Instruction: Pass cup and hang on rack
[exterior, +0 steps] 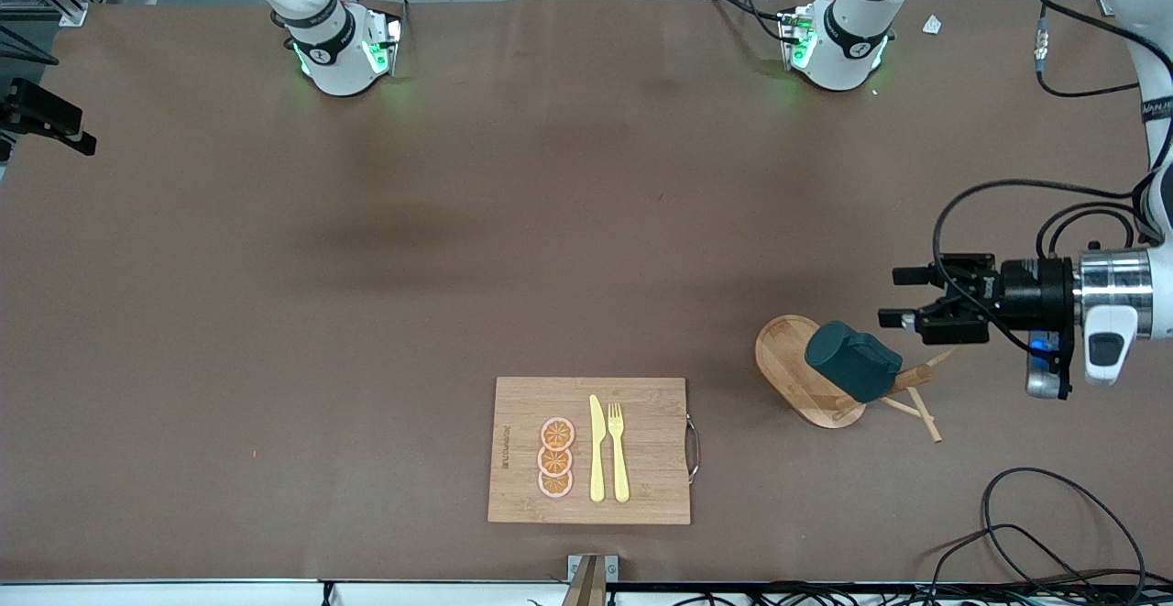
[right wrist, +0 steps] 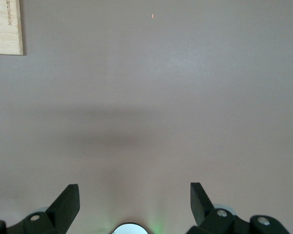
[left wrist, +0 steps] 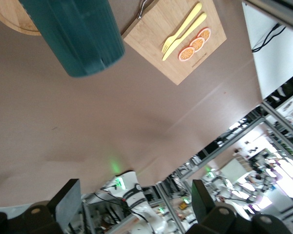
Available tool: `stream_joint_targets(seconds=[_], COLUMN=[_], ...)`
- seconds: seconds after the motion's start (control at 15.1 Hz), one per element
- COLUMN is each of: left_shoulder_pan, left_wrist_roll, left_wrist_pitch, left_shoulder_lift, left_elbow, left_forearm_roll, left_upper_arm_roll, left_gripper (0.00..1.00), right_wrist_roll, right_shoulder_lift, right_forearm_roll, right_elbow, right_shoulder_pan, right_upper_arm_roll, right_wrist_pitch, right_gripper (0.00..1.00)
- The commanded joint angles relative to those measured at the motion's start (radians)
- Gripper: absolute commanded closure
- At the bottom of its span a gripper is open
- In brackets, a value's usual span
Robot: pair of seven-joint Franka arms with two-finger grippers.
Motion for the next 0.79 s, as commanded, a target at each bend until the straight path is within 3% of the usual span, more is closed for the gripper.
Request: stream_joint_targets(seconds=[0.0,0.2,0.46,0.73], left_shoulder_pan=[-0.015,-0.043,-0.103,-0.208], left_wrist_roll=[0.0,0.003,0.024,0.183], left_wrist_pitch=[0.002,0.003,0.003,0.003], left_shoulder_lift=[-0.055,-0.081,-0.148,-0.223], left_elbow=[-0.015,-0.003,-0.004,-0.006], left_forearm_roll=[0.086,0.173,0.387,0.774], left_upper_arm_roll=[-0.009,-0.009,-0.01,-0.026], left_gripper=[0.0,0.0,0.0,0.0], right_wrist_roll=[-0.015,-0.011,0.011,0.04], right_shoulder_lift=[-0.034,-0.034,-0.034,-0.034], right_forearm_roll=[-0.01,-0.013,-0.03,-0.031], right_elbow=[-0.031,-0.031,-0.031,-0.031], right_shoulder_pan=[-0.02,-0.02,-0.018,-0.016], right_upper_arm_roll=[0.012,0.014,0.015,0.017], right_wrist_pitch=[0.002,0.002,0.0,0.0], right_gripper=[0.0,0.0,0.0,0.0])
